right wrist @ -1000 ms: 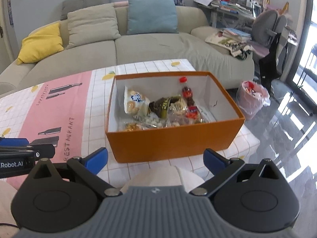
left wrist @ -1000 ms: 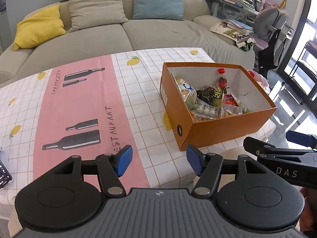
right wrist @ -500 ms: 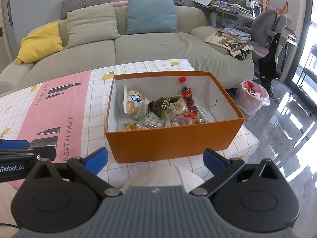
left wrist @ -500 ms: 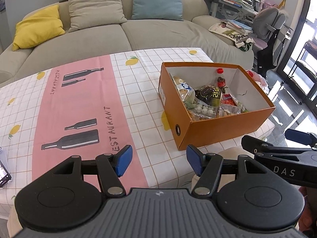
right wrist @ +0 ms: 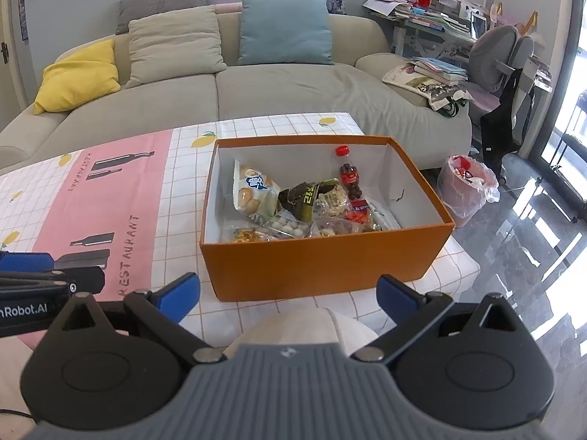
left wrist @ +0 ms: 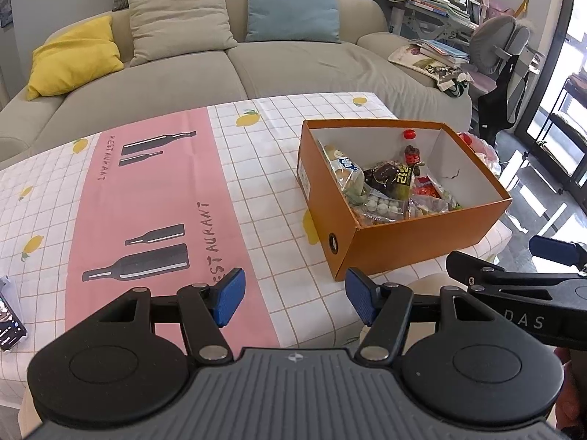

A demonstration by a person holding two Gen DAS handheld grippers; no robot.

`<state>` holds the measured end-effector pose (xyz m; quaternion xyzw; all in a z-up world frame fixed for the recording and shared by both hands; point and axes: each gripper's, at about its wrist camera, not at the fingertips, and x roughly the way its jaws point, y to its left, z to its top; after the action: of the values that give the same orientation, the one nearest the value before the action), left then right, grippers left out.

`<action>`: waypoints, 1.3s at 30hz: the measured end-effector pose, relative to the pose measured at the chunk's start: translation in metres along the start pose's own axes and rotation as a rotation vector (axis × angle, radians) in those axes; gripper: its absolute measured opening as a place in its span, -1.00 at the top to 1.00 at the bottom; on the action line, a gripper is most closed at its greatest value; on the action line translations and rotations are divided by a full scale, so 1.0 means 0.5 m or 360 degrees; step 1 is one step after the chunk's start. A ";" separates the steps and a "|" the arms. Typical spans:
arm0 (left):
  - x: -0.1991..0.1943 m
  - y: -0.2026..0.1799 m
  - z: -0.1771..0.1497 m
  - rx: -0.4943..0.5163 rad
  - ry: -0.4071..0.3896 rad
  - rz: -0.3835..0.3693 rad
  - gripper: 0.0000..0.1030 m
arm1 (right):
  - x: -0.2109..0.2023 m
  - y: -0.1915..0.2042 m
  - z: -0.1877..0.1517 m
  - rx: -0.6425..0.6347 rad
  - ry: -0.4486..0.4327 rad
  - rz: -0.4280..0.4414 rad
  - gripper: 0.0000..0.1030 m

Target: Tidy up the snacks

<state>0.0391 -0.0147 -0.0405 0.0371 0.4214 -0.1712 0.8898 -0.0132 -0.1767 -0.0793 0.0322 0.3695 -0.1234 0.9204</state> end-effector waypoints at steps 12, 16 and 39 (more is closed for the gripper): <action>-0.005 0.001 0.001 0.0009 -0.0011 0.0009 -0.43 | -0.001 0.004 0.000 -0.0015 0.0006 0.0010 -0.94; -0.006 0.001 0.001 0.0015 -0.0012 0.0018 -0.43 | -0.003 0.007 0.001 -0.0026 -0.0002 0.0008 -0.93; -0.019 0.007 0.001 -0.0017 -0.0099 0.0011 -0.74 | -0.007 0.010 0.002 -0.0048 0.0000 0.0016 -0.93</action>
<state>0.0350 -0.0089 -0.0330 0.0283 0.3945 -0.1669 0.9032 -0.0139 -0.1712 -0.0764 0.0201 0.3713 -0.1133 0.9214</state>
